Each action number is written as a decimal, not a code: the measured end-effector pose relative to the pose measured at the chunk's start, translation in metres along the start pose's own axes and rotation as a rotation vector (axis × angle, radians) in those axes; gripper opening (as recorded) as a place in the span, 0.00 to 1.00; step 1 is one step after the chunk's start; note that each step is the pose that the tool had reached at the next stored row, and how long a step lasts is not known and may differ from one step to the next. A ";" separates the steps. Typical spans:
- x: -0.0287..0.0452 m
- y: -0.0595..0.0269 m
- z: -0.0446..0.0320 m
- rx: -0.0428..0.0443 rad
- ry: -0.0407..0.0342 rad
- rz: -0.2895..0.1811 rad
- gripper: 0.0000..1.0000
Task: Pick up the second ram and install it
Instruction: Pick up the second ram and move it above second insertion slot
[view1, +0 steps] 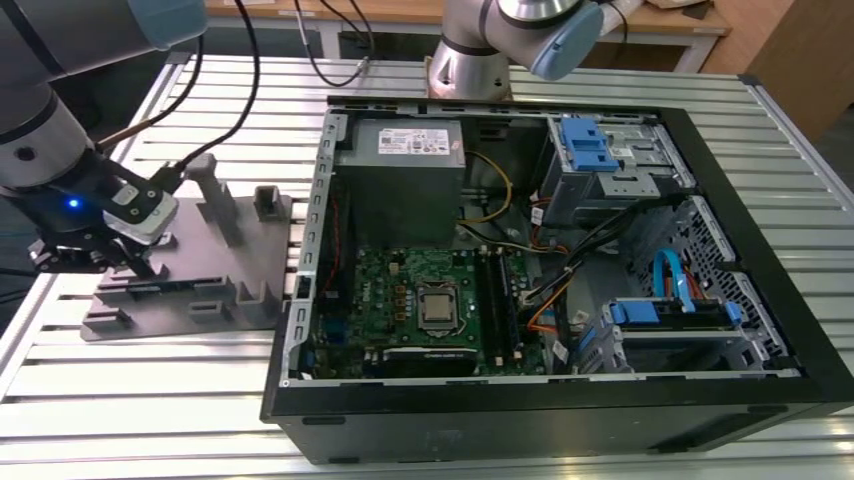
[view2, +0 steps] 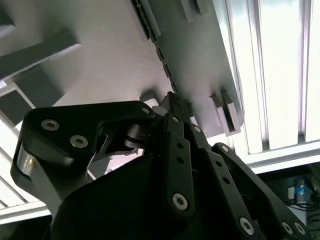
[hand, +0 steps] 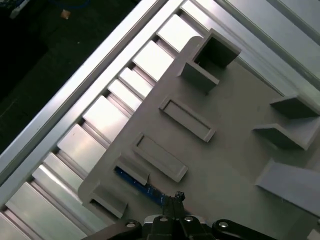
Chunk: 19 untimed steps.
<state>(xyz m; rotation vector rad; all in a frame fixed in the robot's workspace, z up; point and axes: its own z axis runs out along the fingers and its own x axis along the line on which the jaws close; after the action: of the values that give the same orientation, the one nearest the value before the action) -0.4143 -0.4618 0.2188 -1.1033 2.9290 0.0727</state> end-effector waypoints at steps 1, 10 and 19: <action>0.0000 0.0000 0.0000 -0.0005 0.0008 -0.018 0.07; 0.0000 0.0000 0.0000 -0.0045 0.0068 -0.169 0.07; 0.0000 0.0000 0.0000 -0.0091 0.0137 -0.344 0.07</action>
<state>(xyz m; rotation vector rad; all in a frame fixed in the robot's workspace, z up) -0.4143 -0.4618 0.2188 -1.5932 2.7035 0.0747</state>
